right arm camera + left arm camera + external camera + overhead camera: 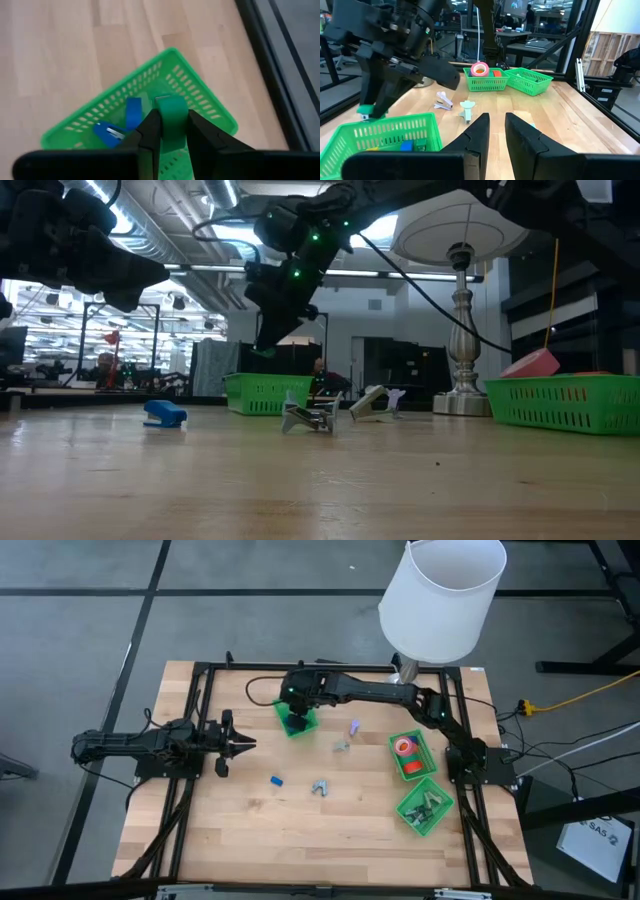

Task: Pick and place Stapler, Stapler remover, tape
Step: Put the green stapler into the top left green bin, then put the gray staple remover into the bottom left green bin

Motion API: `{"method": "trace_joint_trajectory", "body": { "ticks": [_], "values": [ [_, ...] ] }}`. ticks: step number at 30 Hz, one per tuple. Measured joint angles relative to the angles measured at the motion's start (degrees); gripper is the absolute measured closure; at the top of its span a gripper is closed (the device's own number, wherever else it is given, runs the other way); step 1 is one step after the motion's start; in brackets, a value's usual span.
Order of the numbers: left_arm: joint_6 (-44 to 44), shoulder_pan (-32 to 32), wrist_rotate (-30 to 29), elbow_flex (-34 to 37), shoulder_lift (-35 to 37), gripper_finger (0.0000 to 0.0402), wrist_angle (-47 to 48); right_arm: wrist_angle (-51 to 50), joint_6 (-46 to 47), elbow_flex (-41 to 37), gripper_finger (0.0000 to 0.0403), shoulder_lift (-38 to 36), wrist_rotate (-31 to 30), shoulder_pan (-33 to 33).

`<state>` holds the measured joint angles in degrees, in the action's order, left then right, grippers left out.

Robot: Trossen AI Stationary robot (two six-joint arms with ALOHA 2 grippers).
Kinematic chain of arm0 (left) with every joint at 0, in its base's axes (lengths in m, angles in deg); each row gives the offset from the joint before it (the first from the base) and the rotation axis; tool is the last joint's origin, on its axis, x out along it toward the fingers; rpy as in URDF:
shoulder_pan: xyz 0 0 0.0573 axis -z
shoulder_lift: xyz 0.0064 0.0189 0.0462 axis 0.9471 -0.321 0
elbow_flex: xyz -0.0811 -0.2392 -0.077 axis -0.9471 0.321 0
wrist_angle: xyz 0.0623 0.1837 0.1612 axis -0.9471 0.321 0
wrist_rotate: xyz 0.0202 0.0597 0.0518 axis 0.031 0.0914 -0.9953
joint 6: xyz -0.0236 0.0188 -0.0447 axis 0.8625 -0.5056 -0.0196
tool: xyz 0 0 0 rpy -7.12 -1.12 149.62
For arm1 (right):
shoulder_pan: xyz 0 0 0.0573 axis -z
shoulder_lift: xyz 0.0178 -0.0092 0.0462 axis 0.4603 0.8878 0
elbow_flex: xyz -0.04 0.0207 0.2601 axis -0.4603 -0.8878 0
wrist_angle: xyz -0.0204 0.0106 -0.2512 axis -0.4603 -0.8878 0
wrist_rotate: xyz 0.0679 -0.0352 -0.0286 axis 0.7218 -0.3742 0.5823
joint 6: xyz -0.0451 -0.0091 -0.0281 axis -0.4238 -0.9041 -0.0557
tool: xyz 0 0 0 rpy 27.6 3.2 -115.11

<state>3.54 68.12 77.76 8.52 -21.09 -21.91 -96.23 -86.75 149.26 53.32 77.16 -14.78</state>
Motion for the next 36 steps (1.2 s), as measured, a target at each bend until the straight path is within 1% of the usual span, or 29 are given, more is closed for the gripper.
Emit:
{"method": "trace_joint_trajectory", "body": {
  "ticks": [9,17,19,23,26,30,33,36],
  "values": [
    [0.0,0.0,0.0,0.0,0.0,0.0343,0.0,1.3,0.4,0.0,0.0335,3.3,0.1,0.0],
    [0.0,0.0,0.0,0.0,0.0,0.0343,0.0,3.1,1.4,0.0,0.0331,3.4,0.1,0.0],
    [0.0,0.0,0.0,0.0,0.0,0.0343,0.0,3.1,1.4,0.0,0.0309,3.4,0.0,0.0],
    [0.0,0.0,0.0,0.0,0.0,0.0343,0.0,2.8,1.4,0.0,0.0251,3.4,-0.1,0.0],
    [0.0,0.0,0.0,0.0,0.0,0.0343,0.0,2.8,1.4,0.0,0.0221,3.4,0.0,0.0],
    [0.0,0.0,0.0,0.0,0.0,0.0343,0.0,1.8,2.6,0.0,0.0201,3.4,0.4,0.0],
    [0.0,0.0,0.0,0.0,0.0,0.0343,0.0,0.9,3.2,0.0,0.0197,3.3,2.7,-0.2],
    [0.0,0.0,0.0,0.0,0.0,0.0343,0.0,-1.6,3.1,1.2,0.0196,3.0,2.9,-1.2]
  ]
}}
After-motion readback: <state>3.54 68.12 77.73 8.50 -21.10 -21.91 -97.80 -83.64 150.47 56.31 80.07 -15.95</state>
